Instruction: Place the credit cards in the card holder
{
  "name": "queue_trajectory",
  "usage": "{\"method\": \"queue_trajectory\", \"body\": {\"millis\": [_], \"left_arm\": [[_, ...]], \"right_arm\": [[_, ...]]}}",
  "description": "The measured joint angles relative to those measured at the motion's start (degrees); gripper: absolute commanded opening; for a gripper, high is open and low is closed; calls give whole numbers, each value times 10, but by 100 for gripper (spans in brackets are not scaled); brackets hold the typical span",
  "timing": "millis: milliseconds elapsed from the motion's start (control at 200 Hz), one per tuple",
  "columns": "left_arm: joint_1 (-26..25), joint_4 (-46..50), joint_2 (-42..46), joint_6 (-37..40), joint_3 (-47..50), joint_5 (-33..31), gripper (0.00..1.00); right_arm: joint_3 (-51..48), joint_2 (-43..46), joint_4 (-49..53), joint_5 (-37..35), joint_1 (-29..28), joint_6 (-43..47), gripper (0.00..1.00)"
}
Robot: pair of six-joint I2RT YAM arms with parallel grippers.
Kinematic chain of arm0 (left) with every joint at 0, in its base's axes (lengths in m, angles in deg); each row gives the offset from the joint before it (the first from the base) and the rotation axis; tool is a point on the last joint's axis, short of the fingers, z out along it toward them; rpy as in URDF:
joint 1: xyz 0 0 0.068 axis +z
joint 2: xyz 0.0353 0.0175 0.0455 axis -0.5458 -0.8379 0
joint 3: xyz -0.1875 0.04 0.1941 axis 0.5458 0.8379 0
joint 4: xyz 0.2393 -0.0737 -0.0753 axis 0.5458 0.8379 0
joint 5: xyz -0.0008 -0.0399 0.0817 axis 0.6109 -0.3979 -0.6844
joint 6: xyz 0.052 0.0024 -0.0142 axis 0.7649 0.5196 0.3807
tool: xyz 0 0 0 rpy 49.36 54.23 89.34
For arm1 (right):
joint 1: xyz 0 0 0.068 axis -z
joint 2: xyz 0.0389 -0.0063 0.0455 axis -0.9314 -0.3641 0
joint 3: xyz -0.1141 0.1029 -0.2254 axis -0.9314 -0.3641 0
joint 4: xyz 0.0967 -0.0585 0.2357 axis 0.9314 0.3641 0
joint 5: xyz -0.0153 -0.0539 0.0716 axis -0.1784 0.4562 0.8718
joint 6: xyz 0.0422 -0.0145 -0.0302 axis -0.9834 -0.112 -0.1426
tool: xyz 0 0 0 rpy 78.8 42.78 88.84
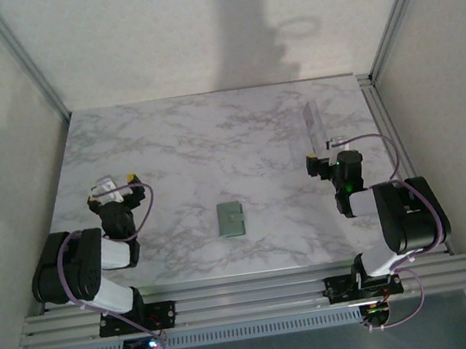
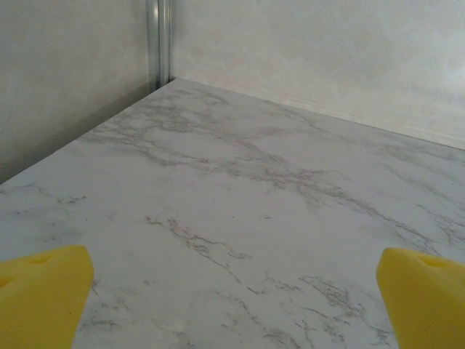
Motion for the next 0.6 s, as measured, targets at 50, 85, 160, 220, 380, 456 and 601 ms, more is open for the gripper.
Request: {"method": "queue_trajectory", "body": {"millis": [50, 85, 160, 220, 380, 456, 601], "left_arm": [[0, 0, 0, 0, 0, 0, 100], [0, 0, 0, 0, 0, 0, 100], [0, 0, 0, 0, 0, 0, 100], [0, 0, 0, 0, 0, 0, 100], [0, 0, 0, 0, 0, 0, 100], [0, 0, 0, 0, 0, 0, 100], [0, 0, 0, 0, 0, 0, 100]], "right_arm": [[1, 0, 2, 0, 1, -2, 99], [1, 0, 5, 0, 1, -3, 99], [1, 0, 13, 0, 1, -4, 99], [1, 0, 15, 0, 1, -5, 99], [1, 0, 18, 1, 1, -6, 99], [1, 0, 19, 1, 1, -6, 99], [1, 0, 20, 1, 1, -6, 99]]}}
